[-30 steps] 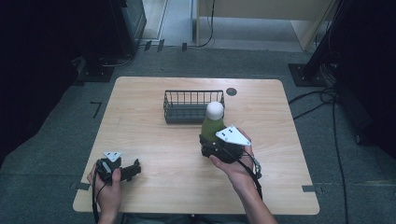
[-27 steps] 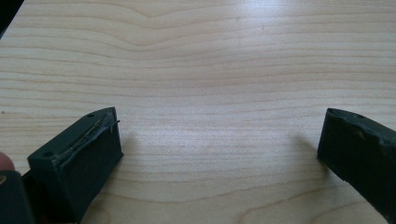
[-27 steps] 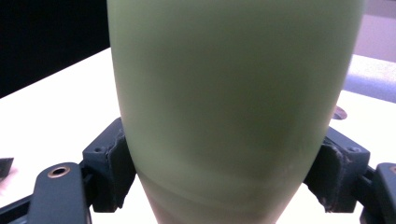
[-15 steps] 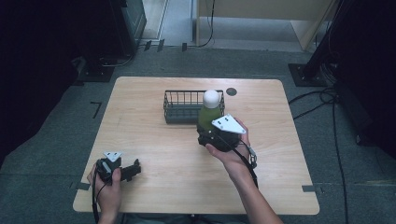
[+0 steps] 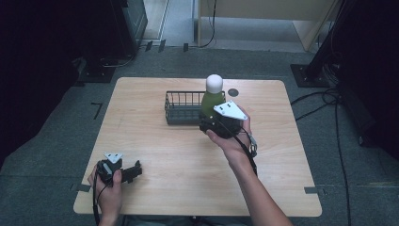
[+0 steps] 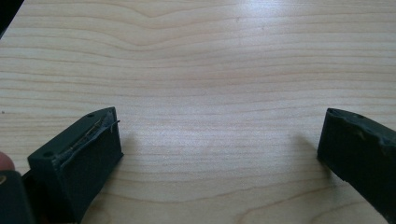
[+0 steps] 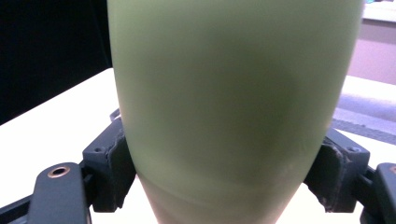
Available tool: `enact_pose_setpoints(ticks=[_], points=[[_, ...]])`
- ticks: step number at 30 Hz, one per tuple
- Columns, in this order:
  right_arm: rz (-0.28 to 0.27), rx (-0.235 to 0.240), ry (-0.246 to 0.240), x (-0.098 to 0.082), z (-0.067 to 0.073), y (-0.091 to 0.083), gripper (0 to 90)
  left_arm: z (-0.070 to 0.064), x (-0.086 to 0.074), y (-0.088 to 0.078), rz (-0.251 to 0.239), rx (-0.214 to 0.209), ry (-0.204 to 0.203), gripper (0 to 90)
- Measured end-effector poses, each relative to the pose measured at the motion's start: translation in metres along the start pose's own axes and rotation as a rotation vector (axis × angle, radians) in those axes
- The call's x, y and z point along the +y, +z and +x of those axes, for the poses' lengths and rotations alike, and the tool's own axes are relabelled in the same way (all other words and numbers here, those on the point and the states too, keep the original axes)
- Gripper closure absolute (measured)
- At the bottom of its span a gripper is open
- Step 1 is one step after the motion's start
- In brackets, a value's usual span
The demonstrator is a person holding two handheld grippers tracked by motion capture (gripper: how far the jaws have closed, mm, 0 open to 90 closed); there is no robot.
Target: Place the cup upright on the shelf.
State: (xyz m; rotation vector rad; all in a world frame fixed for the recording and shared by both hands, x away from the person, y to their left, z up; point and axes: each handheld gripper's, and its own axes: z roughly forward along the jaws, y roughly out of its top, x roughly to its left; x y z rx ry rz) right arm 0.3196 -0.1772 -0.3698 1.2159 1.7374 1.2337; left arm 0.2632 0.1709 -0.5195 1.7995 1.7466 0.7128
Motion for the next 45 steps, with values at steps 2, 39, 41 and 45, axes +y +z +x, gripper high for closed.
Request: enact_pose_setpoints(ticks=[2, 39, 41, 45], points=[[-0.007, -0.011, 0.005, 0.004, -0.002, 0.003, 20.6, 0.000, 0.000, 0.000, 0.000, 0.000, -0.001, 0.0], [-0.035, -0.118, 0.040, 0.045, -0.030, 0.059, 20.6, 0.000, 0.000, 0.000, -0.001, 0.002, -0.004, 0.0], [-0.034, -0.122, 0.045, 0.045, -0.031, 0.064, 20.6, 0.000, 0.000, 0.000, 0.000, 0.001, -0.003, 0.0], [-0.036, -0.128, 0.042, 0.046, -0.032, 0.073, 20.6, 0.000, 0.000, 0.000, 0.000, 0.001, -0.002, 0.0]])
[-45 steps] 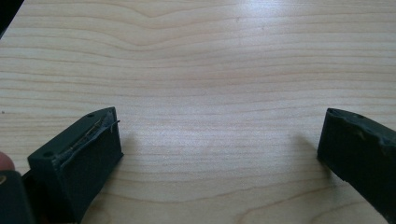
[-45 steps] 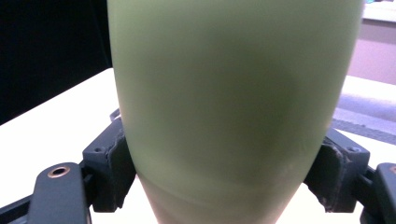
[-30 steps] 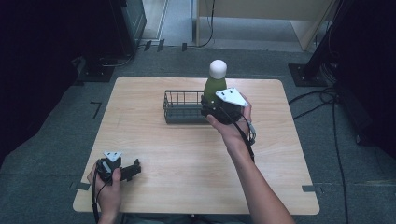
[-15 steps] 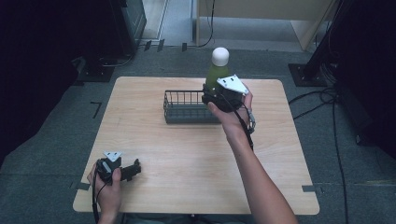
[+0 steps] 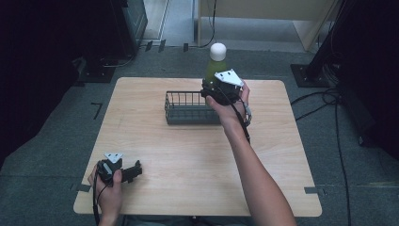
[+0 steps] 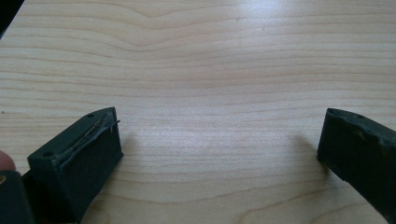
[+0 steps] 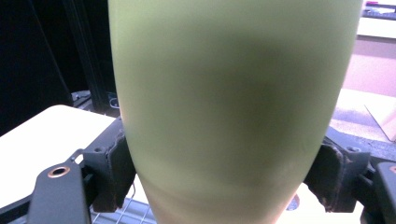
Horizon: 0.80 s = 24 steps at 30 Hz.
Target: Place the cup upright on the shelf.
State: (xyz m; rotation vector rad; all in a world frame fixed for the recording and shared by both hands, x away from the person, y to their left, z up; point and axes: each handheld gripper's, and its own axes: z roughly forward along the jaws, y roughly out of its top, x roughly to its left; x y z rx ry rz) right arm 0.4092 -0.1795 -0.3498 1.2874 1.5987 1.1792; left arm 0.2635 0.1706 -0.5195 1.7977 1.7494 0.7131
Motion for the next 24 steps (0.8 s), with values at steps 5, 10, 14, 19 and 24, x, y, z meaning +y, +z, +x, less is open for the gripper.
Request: enact_pose_setpoints(ticks=[5, 10, 14, 19, 24], points=[[-0.012, -0.012, -0.012, 0.000, 0.000, 0.009, 20.6, 0.000, 0.000, 0.000, 0.000, -0.001, 0.001, 0.0], [-0.007, -0.021, -0.006, -0.004, 0.000, 0.019, 20.6, 0.000, 0.000, 0.000, 0.000, -0.001, 0.001, 0.0], [0.002, -0.026, 0.005, -0.008, -0.001, 0.026, 20.6, 0.000, 0.000, 0.000, 0.000, -0.001, 0.001, 0.0], [0.018, -0.020, 0.006, -0.013, -0.001, 0.029, 20.6, 0.000, 0.000, 0.000, 0.000, -0.002, 0.001, 0.0], [0.035, -0.017, 0.007, -0.020, -0.002, 0.031, 20.6, 0.000, 0.000, 0.000, 0.000, -0.001, 0.001, 0.0]])
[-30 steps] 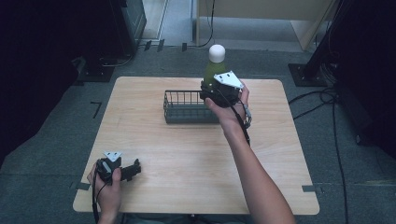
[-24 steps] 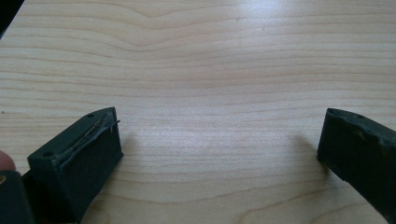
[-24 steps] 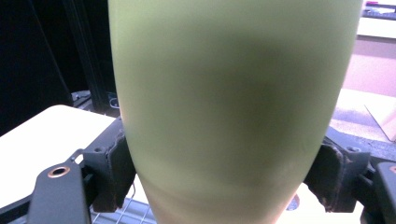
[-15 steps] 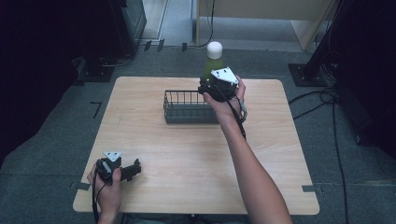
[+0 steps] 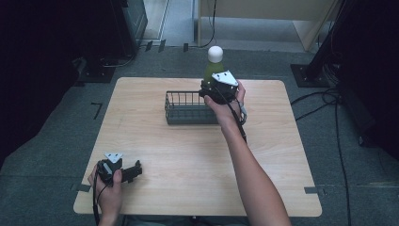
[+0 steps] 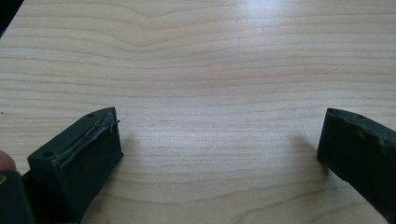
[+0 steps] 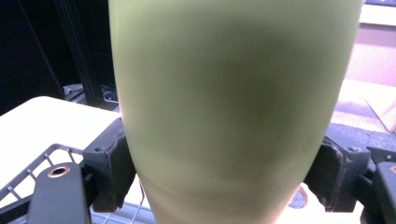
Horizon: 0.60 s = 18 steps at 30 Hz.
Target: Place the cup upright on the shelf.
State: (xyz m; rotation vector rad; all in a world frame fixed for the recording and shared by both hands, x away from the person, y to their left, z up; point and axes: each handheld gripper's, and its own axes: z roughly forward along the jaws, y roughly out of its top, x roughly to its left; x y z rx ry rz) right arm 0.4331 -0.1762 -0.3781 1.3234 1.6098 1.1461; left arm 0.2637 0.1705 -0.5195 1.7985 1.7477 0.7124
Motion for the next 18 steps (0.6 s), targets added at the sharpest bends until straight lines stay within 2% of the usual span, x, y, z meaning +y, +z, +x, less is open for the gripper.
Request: enact_pose_setpoints(ticks=[8, 18], points=[[0.038, 0.004, -0.004, -0.014, -0.001, 0.004, 20.6, 0.000, 0.000, 0.000, 0.000, 0.000, 0.000, 0.0], [0.047, 0.009, 0.006, -0.021, -0.004, 0.003, 20.5, 0.000, 0.000, 0.000, 0.000, 0.000, 0.000, 0.0]])
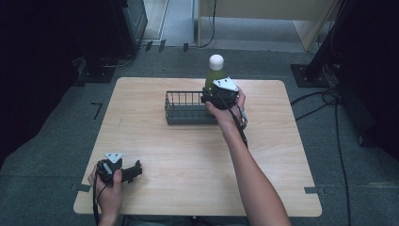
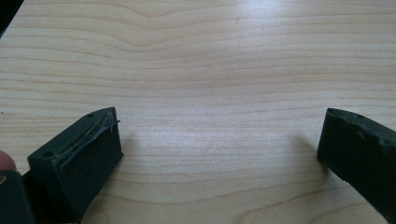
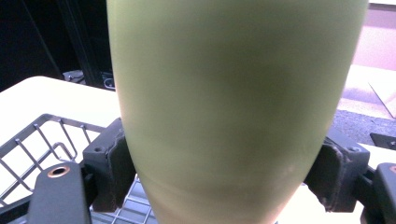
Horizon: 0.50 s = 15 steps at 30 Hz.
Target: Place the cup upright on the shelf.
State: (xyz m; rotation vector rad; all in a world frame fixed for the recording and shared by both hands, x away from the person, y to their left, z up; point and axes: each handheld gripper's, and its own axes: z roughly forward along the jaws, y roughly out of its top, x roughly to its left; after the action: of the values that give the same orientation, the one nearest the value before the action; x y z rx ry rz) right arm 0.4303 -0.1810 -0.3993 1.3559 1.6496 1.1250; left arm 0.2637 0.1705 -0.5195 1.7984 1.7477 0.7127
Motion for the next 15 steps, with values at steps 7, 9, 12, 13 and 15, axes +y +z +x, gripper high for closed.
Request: enact_pose_setpoints(ticks=[7, 9, 12, 13, 15], points=[[-0.005, -0.003, 0.005, -0.0014, 0.0004, -0.0005, 20.2, 0.0000, 0.0000, 0.0000, 0.000, 0.000, 0.000, 0.0], [-0.005, -0.003, 0.016, -0.0014, -0.0008, -0.0003, 20.1, 0.0000, 0.0000, 0.0000, 0.000, 0.000, 0.000, 0.0], [0.001, -0.001, 0.024, -0.0014, -0.0030, -0.0005, 19.8, 0.0000, 0.0000, 0.0000, 0.000, 0.000, 0.000, 0.0], [0.003, 0.000, 0.024, -0.0014, -0.0036, -0.0007, 19.2, 0.0000, 0.0000, 0.0000, 0.000, 0.000, 0.000, 0.0], [0.006, 0.004, 0.023, -0.0013, -0.0043, -0.0016, 16.0, 0.0000, 0.0000, 0.0000, 0.000, 0.000, 0.000, 0.0]])
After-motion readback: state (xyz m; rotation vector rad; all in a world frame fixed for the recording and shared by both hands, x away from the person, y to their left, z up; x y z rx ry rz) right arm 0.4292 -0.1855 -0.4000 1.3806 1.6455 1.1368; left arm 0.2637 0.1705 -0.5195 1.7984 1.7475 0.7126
